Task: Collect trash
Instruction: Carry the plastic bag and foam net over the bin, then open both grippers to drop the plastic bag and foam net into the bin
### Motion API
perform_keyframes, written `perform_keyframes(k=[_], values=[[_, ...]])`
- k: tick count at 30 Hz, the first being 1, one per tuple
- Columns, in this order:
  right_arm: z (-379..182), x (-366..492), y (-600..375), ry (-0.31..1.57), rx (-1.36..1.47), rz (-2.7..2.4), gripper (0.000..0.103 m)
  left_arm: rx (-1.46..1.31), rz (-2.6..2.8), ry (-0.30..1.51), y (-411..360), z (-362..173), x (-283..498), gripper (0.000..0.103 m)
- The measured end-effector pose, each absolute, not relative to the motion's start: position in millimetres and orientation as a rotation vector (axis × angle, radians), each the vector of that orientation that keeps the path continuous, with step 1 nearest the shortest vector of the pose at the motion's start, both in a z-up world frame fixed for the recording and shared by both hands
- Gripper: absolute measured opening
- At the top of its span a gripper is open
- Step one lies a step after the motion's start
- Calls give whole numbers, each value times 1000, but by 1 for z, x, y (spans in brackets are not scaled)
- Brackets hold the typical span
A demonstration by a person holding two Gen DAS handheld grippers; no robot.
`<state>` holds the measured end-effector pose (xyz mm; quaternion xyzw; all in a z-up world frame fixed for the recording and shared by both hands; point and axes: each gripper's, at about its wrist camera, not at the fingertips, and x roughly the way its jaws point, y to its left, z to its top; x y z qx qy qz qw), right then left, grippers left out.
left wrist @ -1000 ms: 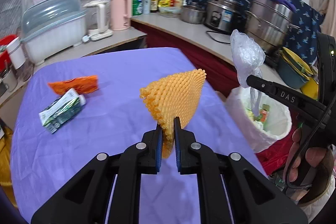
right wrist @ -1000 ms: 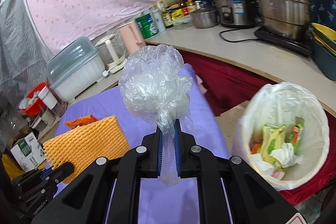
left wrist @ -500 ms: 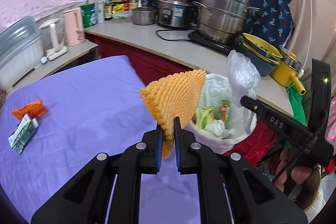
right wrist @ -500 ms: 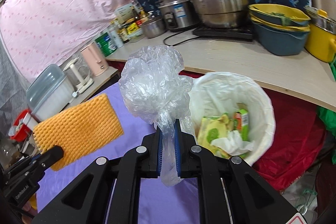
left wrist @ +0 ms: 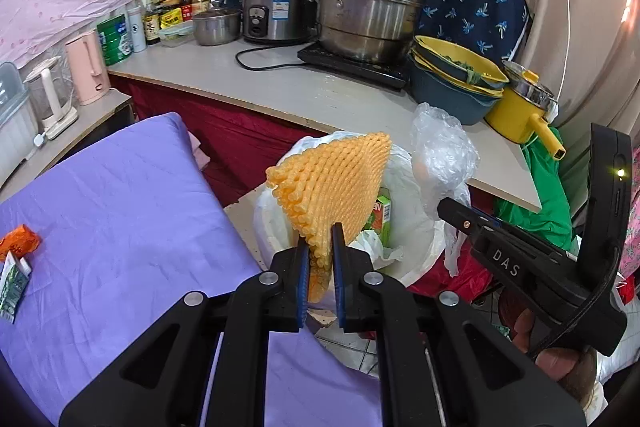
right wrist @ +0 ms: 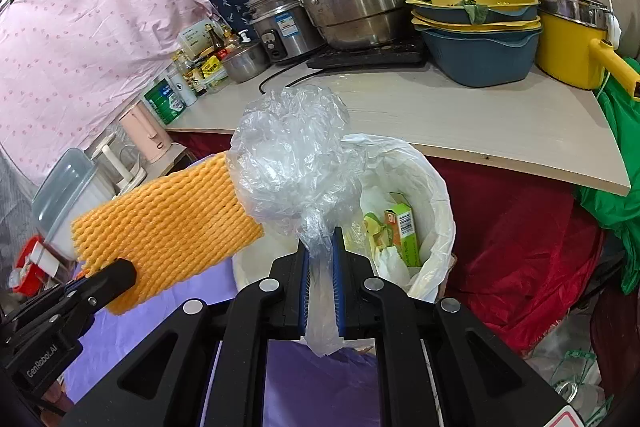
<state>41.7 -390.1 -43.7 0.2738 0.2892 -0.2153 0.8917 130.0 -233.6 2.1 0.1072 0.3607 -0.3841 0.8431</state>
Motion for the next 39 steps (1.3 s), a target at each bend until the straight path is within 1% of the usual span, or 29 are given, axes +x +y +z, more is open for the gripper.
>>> perform_keyframes(k=[16, 18, 19, 20, 22, 24, 25, 26, 33, 39], values=[[-68, 65, -416, 634, 588, -456, 10, 272, -813, 802, -274, -22, 147, 10], [-70, 68, -418, 638, 590, -454, 12, 270, -810, 807, -275, -25, 150, 10], [-71, 70, -419, 639, 592, -453, 16, 270, -807, 807, -276, -25, 152, 11], [-71, 70, -419, 636, 594, -462, 16, 266, -797, 807, -277, -26, 154, 12], [-71, 69, -419, 631, 600, -470, 31, 251, -782, 810, -277, -27, 158, 18], [-69, 68, -419, 613, 601, -479, 40, 240, -766, 814, -277, -28, 161, 35], [-68, 67, -419, 608, 601, -481, 42, 233, -761, 814, -277, -28, 163, 37], [-67, 67, -420, 608, 601, -482, 42, 230, -760, 812, -277, -27, 164, 39], [-54, 62, -419, 578, 598, -489, 45, 227, -769, 790, -276, -21, 161, 44], [-42, 57, -416, 554, 588, -491, 47, 222, -776, 780, -275, -15, 157, 45]])
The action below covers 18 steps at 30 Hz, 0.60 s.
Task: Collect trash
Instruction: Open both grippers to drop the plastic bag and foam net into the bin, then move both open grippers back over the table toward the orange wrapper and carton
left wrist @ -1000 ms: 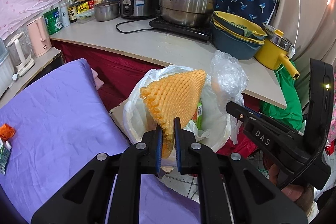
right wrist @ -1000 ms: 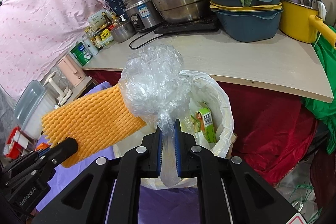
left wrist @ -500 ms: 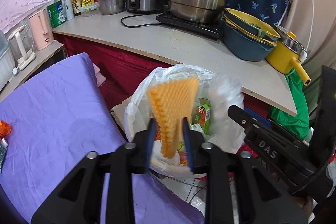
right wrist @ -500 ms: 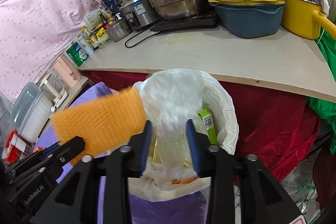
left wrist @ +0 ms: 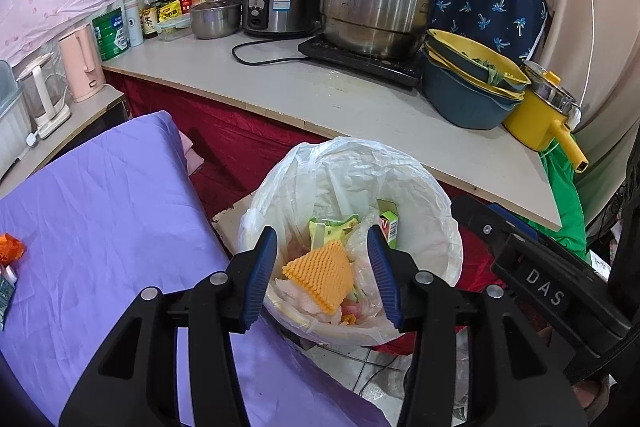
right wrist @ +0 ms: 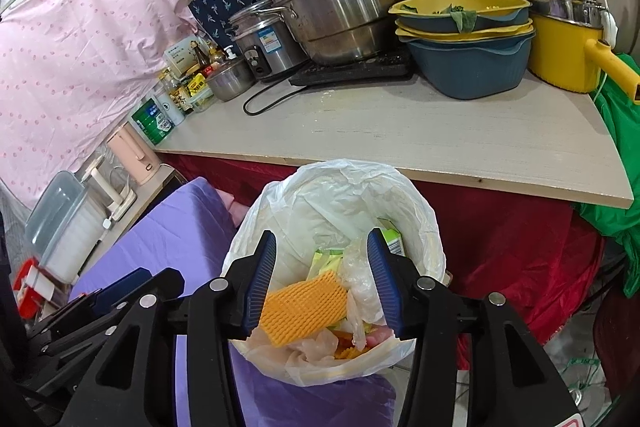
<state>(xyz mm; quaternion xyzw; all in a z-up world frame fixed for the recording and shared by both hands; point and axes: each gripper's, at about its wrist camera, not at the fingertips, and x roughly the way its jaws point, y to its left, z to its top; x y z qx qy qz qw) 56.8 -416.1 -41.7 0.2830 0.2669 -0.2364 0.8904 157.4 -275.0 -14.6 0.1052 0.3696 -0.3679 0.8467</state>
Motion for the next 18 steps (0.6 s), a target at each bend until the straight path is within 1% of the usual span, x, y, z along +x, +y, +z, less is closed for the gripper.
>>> perform_keyframes(k=[9, 18], values=[[-25, 55, -401, 533, 571, -478, 50, 204, -770, 764, -261, -3, 155, 45], [-6, 71, -363, 521, 526, -414, 52, 164, -708, 744, -219, 8, 163, 48]])
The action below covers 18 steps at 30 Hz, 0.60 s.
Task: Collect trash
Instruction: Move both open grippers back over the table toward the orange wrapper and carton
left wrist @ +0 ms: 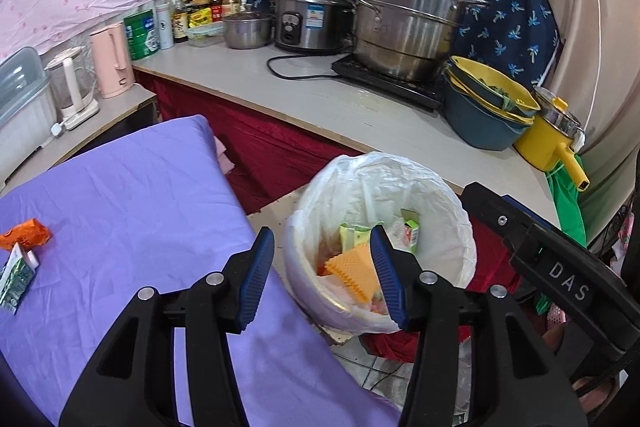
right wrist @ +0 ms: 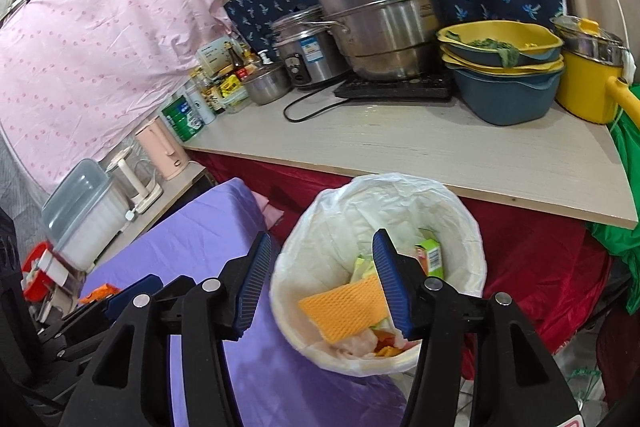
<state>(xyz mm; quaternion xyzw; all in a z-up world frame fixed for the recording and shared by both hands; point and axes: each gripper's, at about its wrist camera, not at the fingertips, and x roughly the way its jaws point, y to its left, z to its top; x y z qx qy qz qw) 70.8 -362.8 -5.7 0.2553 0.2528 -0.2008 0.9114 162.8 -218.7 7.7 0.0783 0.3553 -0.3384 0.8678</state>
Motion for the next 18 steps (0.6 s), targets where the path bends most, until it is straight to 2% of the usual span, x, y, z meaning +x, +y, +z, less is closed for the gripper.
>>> perform_keyframes(k=[11, 18], values=[[2, 111, -293, 552, 467, -295, 52, 106, -580, 725, -136, 16, 181, 49], [2, 142, -238, 583, 421, -202, 55, 53, -463, 723, -66, 15, 199, 59]])
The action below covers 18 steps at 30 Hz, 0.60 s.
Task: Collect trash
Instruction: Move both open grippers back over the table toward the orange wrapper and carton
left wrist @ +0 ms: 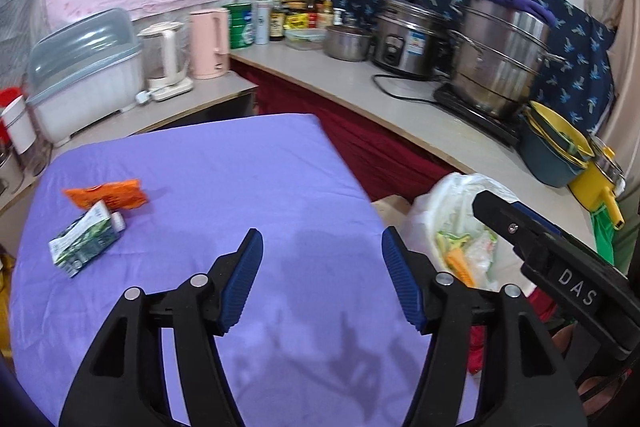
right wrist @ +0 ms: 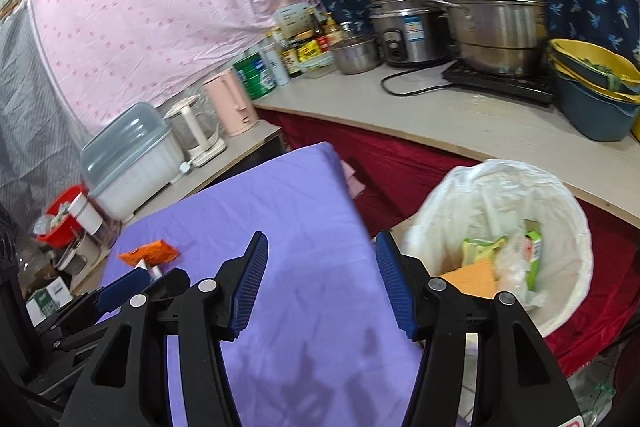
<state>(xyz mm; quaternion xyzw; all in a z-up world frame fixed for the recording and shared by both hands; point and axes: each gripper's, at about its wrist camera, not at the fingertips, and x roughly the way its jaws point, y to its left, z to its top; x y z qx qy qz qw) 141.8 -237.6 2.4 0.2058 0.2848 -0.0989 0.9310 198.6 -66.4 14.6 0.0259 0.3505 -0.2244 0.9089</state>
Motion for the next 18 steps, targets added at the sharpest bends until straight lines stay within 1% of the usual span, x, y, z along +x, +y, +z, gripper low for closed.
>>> perform_keyframes(k=[8, 18], values=[[-8, 185, -173, 642, 382, -87, 55, 9, -311, 745, 21, 0, 219, 63], [-31, 239, -94, 725, 322, 36, 55, 80, -170, 766, 118, -28, 239, 67]])
